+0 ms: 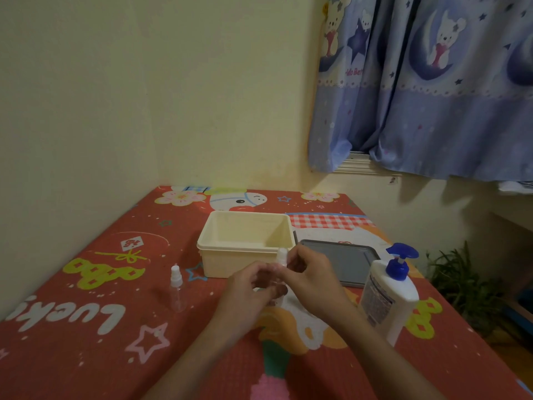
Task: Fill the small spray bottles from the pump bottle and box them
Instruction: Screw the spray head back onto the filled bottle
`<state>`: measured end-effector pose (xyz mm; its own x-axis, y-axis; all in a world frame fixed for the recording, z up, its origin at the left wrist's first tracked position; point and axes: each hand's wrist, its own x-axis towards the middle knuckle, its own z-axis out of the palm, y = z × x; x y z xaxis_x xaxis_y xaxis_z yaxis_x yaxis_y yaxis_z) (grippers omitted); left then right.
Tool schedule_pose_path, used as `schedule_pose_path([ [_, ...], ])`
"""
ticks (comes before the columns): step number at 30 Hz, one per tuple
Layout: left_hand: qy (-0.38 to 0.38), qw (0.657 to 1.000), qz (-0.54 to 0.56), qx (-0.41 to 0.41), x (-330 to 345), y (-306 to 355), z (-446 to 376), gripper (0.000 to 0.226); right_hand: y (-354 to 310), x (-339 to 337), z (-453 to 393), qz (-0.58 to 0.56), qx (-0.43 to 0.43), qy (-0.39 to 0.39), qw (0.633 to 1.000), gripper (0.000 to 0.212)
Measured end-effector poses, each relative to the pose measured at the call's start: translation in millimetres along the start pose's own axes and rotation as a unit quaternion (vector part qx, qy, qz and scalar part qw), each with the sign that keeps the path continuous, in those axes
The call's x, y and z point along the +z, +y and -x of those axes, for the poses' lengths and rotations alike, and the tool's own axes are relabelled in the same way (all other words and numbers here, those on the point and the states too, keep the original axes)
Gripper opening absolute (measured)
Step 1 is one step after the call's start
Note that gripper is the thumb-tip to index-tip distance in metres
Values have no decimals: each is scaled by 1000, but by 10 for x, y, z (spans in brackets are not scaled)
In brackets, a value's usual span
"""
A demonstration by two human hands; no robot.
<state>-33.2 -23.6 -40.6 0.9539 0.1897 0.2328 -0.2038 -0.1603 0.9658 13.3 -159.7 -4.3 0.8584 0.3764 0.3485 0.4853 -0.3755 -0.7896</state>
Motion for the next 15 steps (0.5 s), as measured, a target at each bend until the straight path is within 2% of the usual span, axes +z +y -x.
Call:
schedule_pose_path([
  [8,-70,995,62,-38,-56,-56,-10,24,42,-161,-11,6,-35,-118,992,14],
  [12,-67,995,63,-28,-33,-38,-13,21,7,-158,-31,-29,-16,-98,995,18],
  [15,-68,994,75,-34,-21,-38,-26,22,15,-138,-50,-48,-16,-84,995,12],
])
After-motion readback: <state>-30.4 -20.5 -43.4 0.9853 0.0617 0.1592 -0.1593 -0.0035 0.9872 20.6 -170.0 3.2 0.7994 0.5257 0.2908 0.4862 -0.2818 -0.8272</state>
